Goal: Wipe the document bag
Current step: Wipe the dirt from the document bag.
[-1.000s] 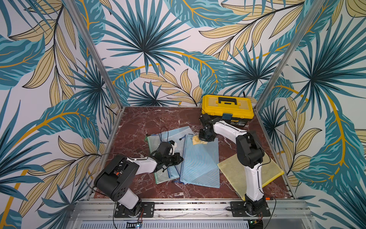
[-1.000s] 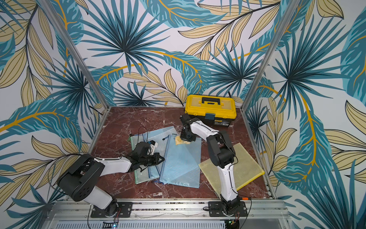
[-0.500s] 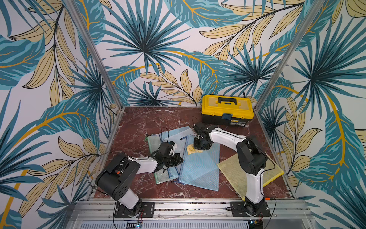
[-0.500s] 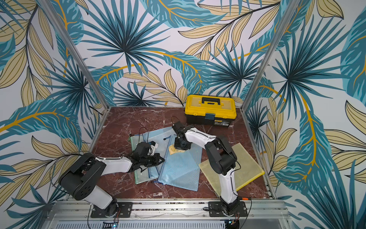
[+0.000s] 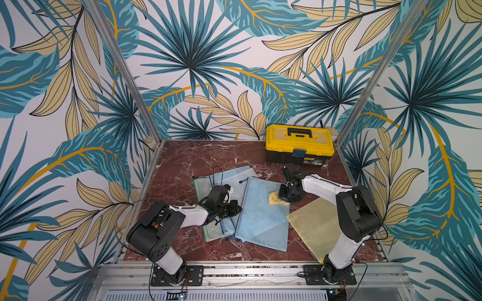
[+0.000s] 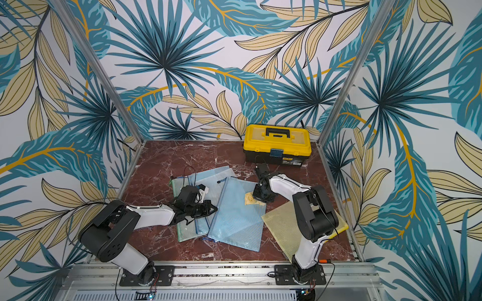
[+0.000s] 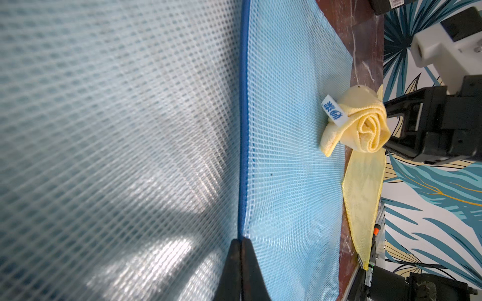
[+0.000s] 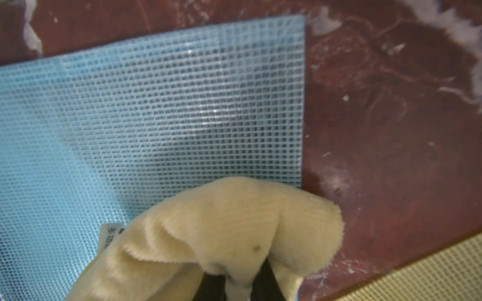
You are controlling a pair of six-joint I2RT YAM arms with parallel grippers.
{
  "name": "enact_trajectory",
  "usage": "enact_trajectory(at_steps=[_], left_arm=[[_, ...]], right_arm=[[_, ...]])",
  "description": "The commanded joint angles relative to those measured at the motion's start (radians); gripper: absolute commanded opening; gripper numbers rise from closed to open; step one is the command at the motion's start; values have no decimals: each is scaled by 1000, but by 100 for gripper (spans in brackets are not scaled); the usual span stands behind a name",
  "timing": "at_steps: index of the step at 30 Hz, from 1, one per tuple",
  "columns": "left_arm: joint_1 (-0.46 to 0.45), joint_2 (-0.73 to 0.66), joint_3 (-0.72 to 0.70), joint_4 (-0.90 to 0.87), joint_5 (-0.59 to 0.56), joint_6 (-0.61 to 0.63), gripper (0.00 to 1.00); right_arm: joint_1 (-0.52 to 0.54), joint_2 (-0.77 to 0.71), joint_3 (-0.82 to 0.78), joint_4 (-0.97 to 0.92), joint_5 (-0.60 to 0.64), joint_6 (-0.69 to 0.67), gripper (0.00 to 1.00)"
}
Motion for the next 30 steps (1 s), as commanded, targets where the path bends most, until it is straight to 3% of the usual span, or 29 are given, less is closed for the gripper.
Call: enact_trajectory(at_steps=[1, 4, 8, 16, 19, 23, 30], left_arm=[[3, 6, 26, 3, -19, -7, 0], [3, 10, 37, 3, -27, -13, 0], [2, 21, 50, 3, -25, -18, 0], [3, 24, 55, 3, -41, -24, 0], [3, 15, 54, 3, -63, -43, 0], [3, -1, 57, 3, -143, -110, 0], [2, 37, 144, 4, -133, -173, 0]], right_arm=[[165, 76, 90, -66, -12, 17, 0], [261, 154, 165, -51, -59, 55, 0], [263, 155, 127, -33, -47, 70, 0], [47, -89, -187, -99, 85, -10, 0], [32, -162, -202, -127, 88, -20, 0], [111, -147, -130, -109, 10, 12, 0], [276, -10, 76, -112, -23, 37, 0]])
